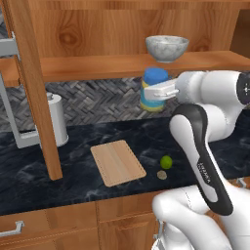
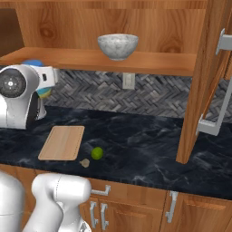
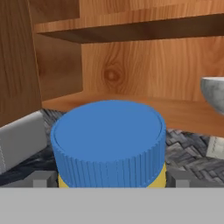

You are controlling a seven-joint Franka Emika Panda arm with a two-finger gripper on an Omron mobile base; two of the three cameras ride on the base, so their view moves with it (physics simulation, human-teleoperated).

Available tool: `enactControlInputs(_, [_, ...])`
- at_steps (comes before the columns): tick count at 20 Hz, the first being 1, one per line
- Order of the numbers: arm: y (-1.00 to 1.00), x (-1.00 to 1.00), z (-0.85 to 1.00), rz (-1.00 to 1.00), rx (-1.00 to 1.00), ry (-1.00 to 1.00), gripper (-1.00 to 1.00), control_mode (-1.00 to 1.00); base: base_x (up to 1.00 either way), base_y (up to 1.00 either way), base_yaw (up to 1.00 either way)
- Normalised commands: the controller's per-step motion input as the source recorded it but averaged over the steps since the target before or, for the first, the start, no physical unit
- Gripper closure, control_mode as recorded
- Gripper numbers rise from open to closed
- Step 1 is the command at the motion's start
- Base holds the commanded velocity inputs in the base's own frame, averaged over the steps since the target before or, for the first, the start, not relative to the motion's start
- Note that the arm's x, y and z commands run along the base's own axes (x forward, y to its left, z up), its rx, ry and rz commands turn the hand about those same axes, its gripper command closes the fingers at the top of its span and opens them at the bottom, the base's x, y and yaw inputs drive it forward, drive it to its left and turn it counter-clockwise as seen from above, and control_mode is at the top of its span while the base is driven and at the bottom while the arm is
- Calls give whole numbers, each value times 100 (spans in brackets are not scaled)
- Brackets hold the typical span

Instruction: Open the cabinet. Place the bowl and condiment on the counter. Then place the lime and garlic on the cutting board.

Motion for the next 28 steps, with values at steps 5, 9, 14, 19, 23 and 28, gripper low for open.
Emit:
enactControlInputs(5, [6, 0, -27, 7, 0, 1, 100, -100, 0, 0, 0])
enactControlInputs(9, [22, 0, -25, 8, 0, 2, 100, -100, 0, 0, 0])
enactControlInputs(14, [29, 0, -18, 8, 0, 3, 100, -100, 0, 0, 0])
enactControlInputs(19, [34, 4, -27, 6, 0, 5, 100, -100, 0, 0, 0])
enactControlInputs(23, [40, 14, -37, 6, 0, 6, 100, -100, 0, 0, 0])
enactControlInputs(28, [50, 23, -30, 7, 0, 5, 100, -100, 0, 0, 0])
